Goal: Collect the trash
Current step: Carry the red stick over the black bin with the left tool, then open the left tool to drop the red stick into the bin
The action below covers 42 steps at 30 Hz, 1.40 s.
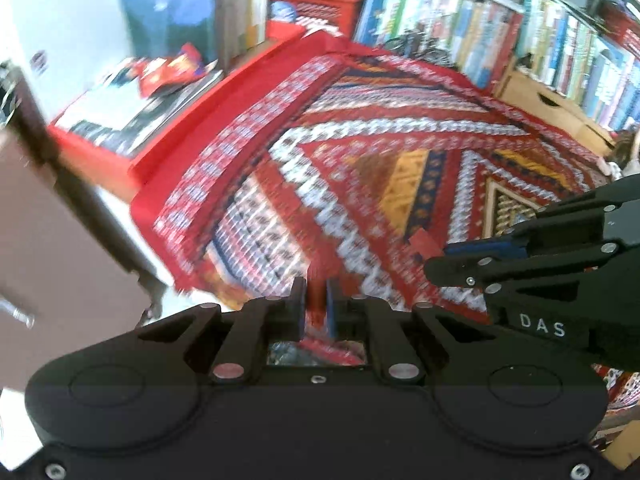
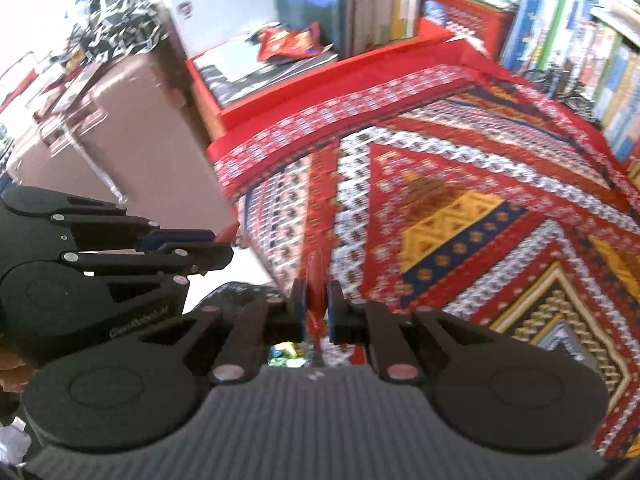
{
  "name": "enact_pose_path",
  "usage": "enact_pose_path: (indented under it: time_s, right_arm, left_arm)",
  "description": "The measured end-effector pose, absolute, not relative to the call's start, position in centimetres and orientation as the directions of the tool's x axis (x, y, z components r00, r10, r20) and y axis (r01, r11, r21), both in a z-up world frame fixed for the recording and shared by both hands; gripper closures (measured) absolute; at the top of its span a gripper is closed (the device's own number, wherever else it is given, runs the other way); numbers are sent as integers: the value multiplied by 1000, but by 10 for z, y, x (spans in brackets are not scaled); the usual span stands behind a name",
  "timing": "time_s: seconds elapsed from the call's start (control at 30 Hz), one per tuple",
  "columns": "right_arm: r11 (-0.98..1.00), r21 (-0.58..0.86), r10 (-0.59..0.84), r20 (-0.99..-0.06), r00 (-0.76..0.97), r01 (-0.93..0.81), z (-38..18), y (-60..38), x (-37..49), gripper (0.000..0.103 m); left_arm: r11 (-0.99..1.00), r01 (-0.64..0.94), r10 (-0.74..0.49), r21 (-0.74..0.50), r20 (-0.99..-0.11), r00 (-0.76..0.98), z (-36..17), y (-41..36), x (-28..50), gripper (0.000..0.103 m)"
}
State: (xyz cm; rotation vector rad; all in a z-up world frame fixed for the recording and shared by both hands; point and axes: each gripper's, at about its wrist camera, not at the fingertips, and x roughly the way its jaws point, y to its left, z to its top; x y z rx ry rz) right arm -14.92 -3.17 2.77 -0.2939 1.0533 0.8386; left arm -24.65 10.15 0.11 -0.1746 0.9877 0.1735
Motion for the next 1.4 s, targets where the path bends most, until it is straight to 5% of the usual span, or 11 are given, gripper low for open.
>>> enact_pose_path:
  time_s: [0.7, 1.4]
  right_arm:
    - [535, 235, 435, -900, 26, -811, -41, 37, -217, 91]
    - [508, 215, 376, -926, -10, -834, -91, 62, -217, 84]
  left_arm:
    - [897, -433, 95, -91, -916, 390, -86, 157, -330, 94]
    - [887, -451, 47, -102, -951, 307, -147, 173, -325, 91]
